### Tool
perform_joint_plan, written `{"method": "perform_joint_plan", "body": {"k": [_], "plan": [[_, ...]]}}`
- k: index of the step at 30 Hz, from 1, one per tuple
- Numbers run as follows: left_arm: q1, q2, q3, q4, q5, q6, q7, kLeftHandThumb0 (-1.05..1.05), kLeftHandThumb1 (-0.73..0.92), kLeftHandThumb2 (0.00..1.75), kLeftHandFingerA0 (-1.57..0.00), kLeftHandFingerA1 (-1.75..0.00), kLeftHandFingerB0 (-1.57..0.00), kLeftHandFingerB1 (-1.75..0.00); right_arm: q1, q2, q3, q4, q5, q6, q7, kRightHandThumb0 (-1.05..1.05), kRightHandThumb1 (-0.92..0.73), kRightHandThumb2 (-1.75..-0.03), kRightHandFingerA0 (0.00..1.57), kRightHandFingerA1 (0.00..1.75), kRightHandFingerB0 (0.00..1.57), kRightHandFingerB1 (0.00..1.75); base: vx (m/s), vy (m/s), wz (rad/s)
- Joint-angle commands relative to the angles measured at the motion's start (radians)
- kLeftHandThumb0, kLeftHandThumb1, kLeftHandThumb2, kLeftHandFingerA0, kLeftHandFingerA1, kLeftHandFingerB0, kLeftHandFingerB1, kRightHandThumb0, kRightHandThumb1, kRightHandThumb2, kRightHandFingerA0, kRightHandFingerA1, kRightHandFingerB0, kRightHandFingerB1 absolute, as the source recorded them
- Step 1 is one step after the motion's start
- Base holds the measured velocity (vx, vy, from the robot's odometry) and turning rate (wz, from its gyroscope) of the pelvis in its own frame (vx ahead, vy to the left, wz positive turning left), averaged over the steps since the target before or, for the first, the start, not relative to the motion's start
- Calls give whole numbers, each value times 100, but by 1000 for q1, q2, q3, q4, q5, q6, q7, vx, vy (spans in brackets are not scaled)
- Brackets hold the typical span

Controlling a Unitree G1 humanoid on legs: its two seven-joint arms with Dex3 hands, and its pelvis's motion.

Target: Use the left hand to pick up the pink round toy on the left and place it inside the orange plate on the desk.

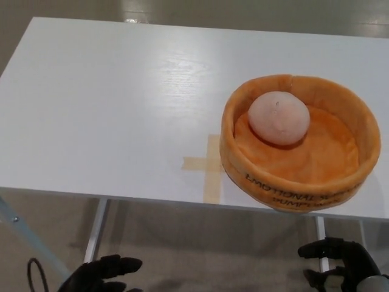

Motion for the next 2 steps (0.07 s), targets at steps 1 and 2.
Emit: {"method": "perform_joint_plan", "body": {"k": [1,2], "plan": [[-23,-27,57,147,29,15,234,-29,62,59,-33,-35,-48,-35,36,3,5,11,-5,4,8,-15,-60,-57,63,83,65,75,0,0,0],[-24,-27,58,151,29,12,234,-29,62,59,-33,-35,-48,-35,36,3,5,11,-5,4,7,-15,-60,-57,63,83,65,75,0,0,0]]}}
